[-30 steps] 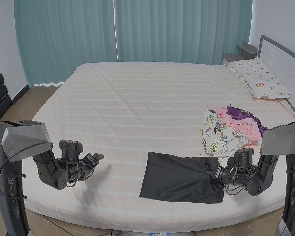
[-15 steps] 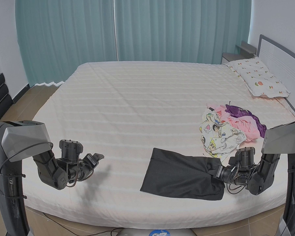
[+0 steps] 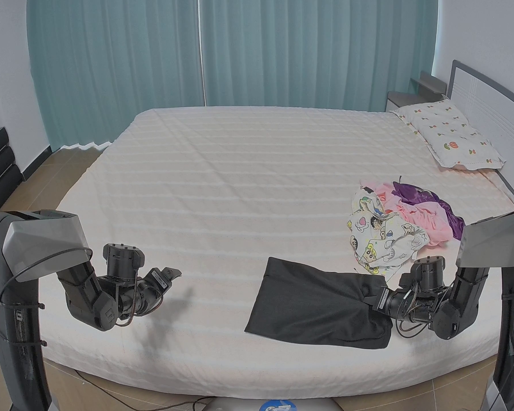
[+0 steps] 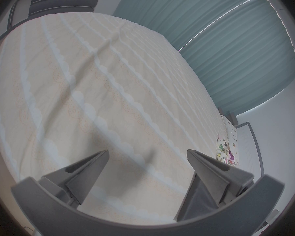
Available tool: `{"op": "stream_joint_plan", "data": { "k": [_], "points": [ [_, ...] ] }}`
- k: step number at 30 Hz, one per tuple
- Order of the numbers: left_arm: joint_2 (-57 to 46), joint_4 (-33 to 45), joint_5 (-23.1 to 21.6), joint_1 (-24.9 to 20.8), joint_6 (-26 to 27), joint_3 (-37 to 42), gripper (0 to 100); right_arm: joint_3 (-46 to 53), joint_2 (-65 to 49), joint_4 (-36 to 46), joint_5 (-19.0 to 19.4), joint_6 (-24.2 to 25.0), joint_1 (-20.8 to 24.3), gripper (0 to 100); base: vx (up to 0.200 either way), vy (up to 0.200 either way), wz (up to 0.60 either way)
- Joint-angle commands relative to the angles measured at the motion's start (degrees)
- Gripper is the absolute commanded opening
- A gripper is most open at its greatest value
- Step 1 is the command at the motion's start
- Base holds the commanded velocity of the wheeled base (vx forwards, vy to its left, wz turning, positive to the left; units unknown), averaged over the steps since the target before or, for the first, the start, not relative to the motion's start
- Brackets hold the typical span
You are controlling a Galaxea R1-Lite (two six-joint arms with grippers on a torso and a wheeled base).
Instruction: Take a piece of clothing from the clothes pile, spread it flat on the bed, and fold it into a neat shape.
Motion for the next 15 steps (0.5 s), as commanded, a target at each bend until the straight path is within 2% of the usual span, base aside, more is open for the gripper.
{"op": "stream_joint_plan", "data": {
  "k": [1, 15],
  "points": [
    [0.02, -0.03, -0.02, -0.05, -0.02, -0.07, 100, -0.07, 0.34, -0.04, 0.02, 0.03, -0.39, 0, 0.000, -0.200, 0.00],
    [0.02, 0.06, -0.02, -0.05, -0.02, -0.07, 100, 0.64, -0.10, 0.05, 0.02, -0.06, -0.39, 0, 0.000, -0.200, 0.00]
  ]
}}
